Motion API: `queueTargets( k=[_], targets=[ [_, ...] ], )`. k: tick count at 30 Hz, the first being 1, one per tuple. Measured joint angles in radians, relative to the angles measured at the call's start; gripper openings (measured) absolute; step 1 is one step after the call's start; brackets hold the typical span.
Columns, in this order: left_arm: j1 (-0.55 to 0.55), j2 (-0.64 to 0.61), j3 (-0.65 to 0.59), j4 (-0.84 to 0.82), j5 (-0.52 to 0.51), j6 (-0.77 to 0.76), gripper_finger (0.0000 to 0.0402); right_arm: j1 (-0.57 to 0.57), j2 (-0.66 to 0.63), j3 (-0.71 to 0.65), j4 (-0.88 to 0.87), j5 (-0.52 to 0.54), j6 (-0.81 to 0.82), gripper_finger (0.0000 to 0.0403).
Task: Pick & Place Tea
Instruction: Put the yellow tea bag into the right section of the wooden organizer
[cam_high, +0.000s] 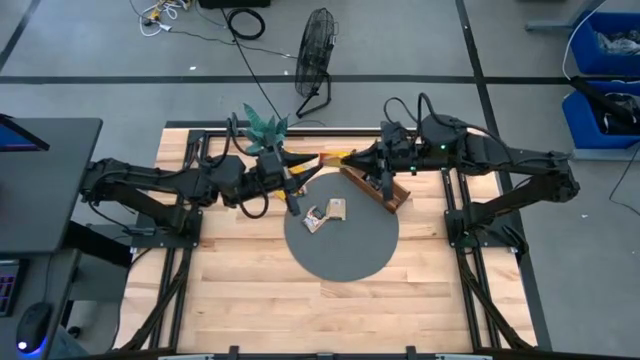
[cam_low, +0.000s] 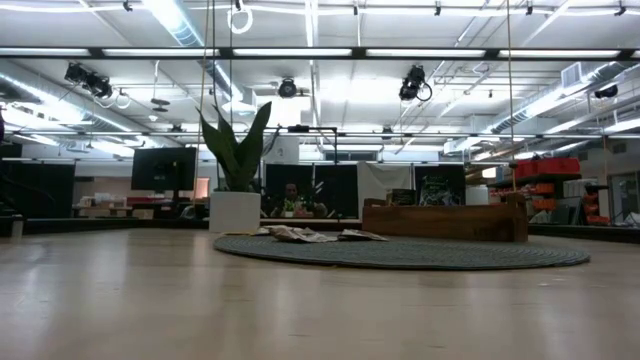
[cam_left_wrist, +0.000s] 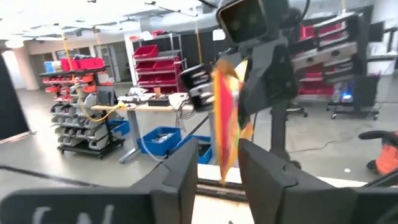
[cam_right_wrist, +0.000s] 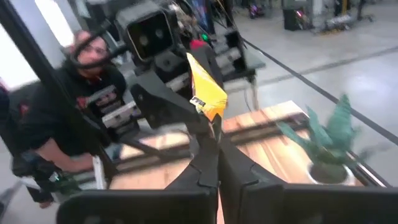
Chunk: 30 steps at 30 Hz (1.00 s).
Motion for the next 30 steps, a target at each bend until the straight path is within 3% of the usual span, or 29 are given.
queueTargets(
  k=[7,16,20,30],
  targets=[
    [-0.009,-0.031,0.000,-0.144,-0.076,-0.030,0.0163,-0.012,-0.040,0.098,-0.422,0.106,0.040,0.0000],
    [-0.009,-0.030,0.000,-0.255,-0.090,-0.113,0.0157,-0.115,-0.008,0.139,-0.939,0.132,0.099,0.0000],
    [-0.014,-0.029,0.000,-0.259,-0.090,-0.114,0.0152,-0.188,0.030,0.139,-1.049,0.132,0.096,0.0000],
    [-0.051,-0.029,0.000,-0.281,-0.090,-0.146,0.0144,-0.329,0.168,0.130,-1.151,0.008,0.009,0.0000]
  ],
)
